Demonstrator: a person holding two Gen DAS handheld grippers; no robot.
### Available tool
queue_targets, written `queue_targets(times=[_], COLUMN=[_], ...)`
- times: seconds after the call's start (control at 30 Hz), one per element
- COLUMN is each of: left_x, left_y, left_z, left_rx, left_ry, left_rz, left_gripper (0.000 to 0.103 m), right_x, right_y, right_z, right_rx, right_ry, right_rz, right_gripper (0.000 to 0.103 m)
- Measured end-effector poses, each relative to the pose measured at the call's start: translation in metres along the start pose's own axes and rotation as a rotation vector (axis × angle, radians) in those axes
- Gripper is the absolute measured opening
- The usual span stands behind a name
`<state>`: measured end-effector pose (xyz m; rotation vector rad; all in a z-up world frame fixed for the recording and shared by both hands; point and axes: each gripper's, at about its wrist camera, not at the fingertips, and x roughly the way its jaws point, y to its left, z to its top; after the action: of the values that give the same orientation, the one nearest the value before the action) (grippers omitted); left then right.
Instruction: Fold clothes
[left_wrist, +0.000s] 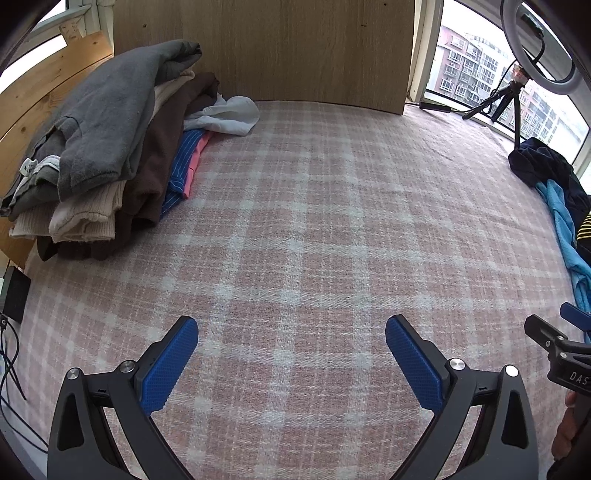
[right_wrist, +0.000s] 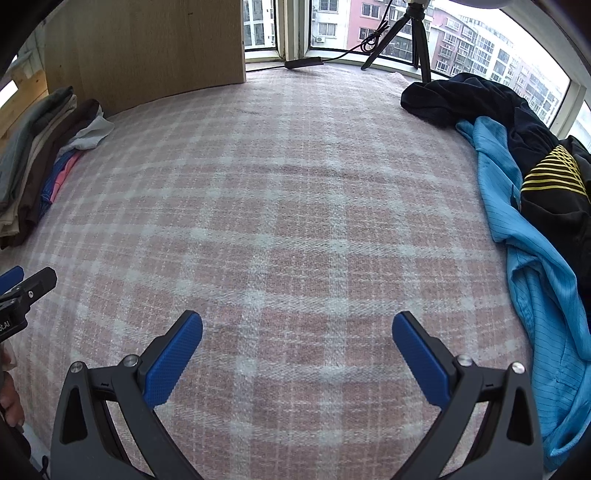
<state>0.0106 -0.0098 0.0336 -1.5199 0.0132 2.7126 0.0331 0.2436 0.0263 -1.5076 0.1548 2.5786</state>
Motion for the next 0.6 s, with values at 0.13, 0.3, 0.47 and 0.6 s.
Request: queue_targets(times=[0.13,0.3,0.47,0.6], left_x=[-0.029,-0.078,-0.118,-0.138], left_y=[0.002,0.000,-0.006,-0.024], left_z=[0.008,0.023,0.036,0.039], left_rx=[0.009,0.048,0.092,0.159], left_ry=[-0.026,-0.114,-0.185,-0.230], left_rz=[-0.024,-0.057,-0.123,-0.178], left_gripper=[0.102,0.102,0.102,0.102], right_x=[-0.034,-0.096,-0.144,-0.168], right_y=[0.003,-0.001,-0.023,-0.040], right_z=[-0.002,0.001,0.005,-0.002], right_rx=[0.019,0.034,0.117,0.183], right_ry=[-0.054,-0.157,-0.236,-0.257], right_rz=[-0.005,-0.072,-0.124,-0.152], right_gripper=[0.103,0.103,0.103,0.103])
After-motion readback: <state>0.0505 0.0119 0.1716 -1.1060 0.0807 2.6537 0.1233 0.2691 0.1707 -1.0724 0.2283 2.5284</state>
